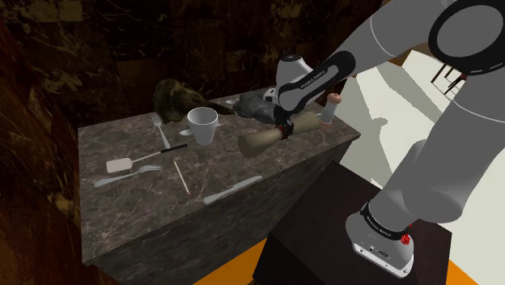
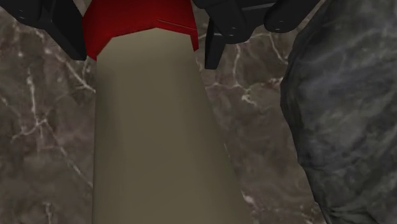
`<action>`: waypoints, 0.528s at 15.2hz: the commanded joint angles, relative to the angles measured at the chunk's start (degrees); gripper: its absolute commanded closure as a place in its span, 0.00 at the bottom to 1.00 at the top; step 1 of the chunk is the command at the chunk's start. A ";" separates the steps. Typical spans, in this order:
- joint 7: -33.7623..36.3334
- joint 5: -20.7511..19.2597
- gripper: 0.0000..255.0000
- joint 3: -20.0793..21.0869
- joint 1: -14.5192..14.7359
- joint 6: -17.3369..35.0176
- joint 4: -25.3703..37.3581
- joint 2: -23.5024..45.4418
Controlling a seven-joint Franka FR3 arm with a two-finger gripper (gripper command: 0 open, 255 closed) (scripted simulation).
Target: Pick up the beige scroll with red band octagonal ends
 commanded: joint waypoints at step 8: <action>0.00 -0.13 1.00 -0.04 0.02 -0.72 0.13 -0.59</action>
